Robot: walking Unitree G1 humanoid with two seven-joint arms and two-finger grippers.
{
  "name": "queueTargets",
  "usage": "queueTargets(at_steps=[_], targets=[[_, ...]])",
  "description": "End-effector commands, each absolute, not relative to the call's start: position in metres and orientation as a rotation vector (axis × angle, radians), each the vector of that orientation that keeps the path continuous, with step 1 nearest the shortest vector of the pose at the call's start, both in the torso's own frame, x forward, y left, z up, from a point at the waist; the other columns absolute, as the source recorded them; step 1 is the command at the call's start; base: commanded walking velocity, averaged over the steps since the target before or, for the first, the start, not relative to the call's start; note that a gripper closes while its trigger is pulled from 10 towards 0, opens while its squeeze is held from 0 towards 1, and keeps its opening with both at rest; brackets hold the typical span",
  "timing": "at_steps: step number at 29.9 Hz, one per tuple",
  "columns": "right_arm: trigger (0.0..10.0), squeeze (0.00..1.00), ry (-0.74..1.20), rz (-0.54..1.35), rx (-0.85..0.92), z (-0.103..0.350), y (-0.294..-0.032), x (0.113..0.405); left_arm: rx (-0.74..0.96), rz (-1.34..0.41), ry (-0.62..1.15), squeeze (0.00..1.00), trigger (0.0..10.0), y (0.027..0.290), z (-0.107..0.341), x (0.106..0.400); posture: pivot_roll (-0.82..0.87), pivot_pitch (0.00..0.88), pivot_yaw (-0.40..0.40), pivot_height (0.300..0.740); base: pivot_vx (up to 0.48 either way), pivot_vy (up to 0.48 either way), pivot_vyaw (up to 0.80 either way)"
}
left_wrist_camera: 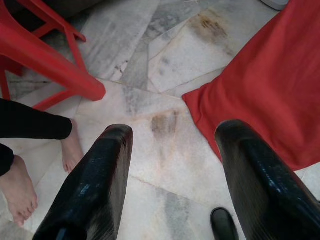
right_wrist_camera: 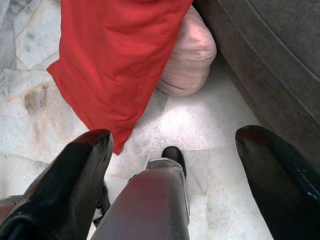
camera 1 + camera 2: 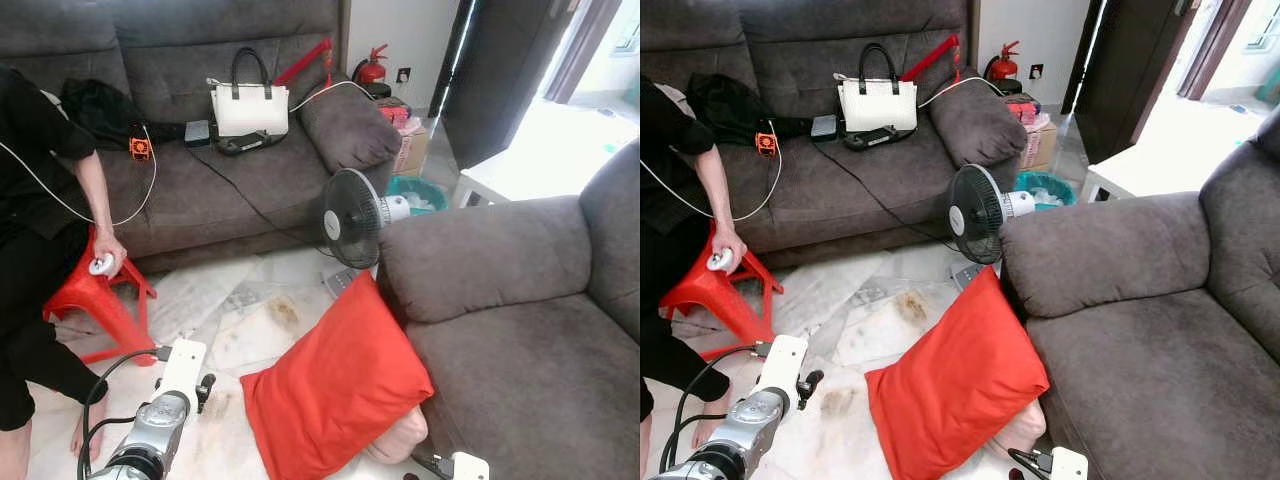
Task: Move the pillow to the sofa from floor
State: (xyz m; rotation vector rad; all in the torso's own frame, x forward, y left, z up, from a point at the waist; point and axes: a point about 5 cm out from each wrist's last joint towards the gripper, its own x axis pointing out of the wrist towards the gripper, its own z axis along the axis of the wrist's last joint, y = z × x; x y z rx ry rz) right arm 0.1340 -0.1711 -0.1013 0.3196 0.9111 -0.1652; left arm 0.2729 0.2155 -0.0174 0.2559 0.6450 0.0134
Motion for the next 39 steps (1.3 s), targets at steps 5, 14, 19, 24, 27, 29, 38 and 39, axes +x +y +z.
queueTargets(at_steps=[5,14,19,24,27,29,38,39], targets=[[10.0,0.00,0.916,-0.178,0.322,-0.102,-0.172,0.132,0.262,0.019,0.655,0.00,10.0,0.216,-0.020,0.270,0.09,0.016,-0.025,0.740,0.000,0.000,0.00],[10.0,0.00,0.416,-0.132,0.235,-0.040,-0.185,0.226,0.253,0.035,0.139,0.00,10.0,0.205,0.027,0.282,0.07,0.000,-0.011,0.740,0.000,0.000,0.00],[10.0,0.00,0.455,-0.137,0.234,-0.046,-0.185,0.221,0.259,0.033,0.157,0.00,10.0,0.205,0.020,0.276,0.07,0.000,-0.009,0.740,0.000,0.000,0.00],[10.0,0.00,0.381,-0.145,0.195,-0.037,-0.189,0.226,0.275,0.052,0.086,0.00,10.0,0.209,0.030,0.275,0.08,0.000,-0.011,0.740,0.000,0.000,0.00],[10.0,0.00,0.288,-0.149,0.185,-0.026,-0.191,0.231,0.286,0.057,0.022,0.00,10.0,0.208,0.040,0.276,0.07,0.000,-0.013,0.740,0.000,0.000,0.00],[10.0,0.00,0.223,-0.159,0.195,-0.018,-0.193,0.231,0.289,0.054,-0.024,0.00,10.0,0.206,0.047,0.274,0.08,0.000,-0.014,0.740,0.000,0.000,0.00],[10.0,0.00,0.185,-0.194,0.195,-0.016,-0.196,0.220,0.311,0.002,-0.100,0.00,10.0,0.194,0.064,0.273,0.08,0.001,-0.014,0.740,0.055,0.000,0.00],[10.0,0.00,0.181,-0.189,0.208,-0.013,-0.192,0.225,0.309,0.001,-0.103,0.00,10.0,0.193,0.066,0.275,0.08,0.000,-0.012,0.740,0.319,0.000,0.00]])
